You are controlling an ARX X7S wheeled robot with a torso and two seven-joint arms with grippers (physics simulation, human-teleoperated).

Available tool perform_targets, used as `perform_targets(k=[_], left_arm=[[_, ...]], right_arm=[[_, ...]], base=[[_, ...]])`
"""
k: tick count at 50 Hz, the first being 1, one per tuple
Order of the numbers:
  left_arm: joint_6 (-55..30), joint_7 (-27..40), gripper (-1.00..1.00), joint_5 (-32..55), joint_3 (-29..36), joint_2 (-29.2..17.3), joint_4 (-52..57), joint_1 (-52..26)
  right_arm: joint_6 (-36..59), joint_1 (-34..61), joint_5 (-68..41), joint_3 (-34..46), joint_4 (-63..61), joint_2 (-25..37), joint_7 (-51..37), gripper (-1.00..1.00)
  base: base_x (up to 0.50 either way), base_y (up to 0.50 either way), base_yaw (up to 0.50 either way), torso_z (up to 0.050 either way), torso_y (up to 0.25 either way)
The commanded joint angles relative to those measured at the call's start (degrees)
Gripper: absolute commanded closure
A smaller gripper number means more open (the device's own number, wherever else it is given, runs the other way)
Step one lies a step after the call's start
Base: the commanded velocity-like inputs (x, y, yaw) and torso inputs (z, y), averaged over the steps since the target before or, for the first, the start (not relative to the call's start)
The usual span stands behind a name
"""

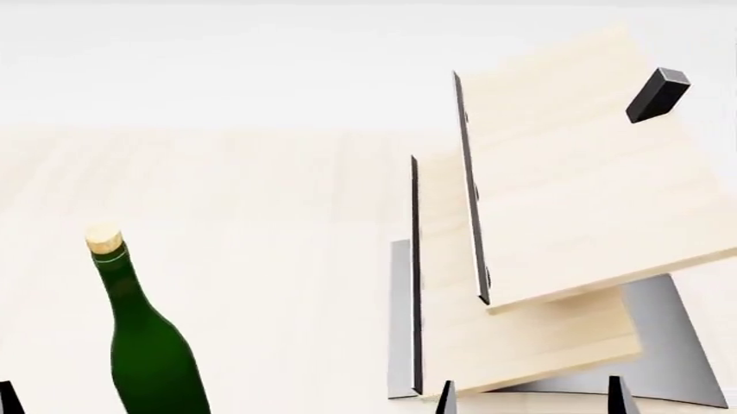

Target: Put the wine bottle on the wine rack.

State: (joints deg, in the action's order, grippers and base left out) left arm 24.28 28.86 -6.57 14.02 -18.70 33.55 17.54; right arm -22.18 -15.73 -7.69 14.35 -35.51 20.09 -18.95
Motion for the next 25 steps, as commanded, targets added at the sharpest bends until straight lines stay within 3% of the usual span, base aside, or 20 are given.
perform_targets(k=[1,25], left_arm=[[-0.2,0.2,-1.0,0.1,0.1,-0.2,0.1,-0.1],[-0.5,0.7,-1.0,0.1,0.5,-0.6,0.2,-0.3]], right_arm=[[-0.1,0.0,0.1,0.2,0.0,0.1,-0.2,-1.0],[-0.3,0.3,1.1,1.4,0.8,0.3,-0.2,-1.0]], base=[[0.0,-0.09,0.0,0.0,0.0],[0.0,-0.06,0.0,0.0,0.0]])
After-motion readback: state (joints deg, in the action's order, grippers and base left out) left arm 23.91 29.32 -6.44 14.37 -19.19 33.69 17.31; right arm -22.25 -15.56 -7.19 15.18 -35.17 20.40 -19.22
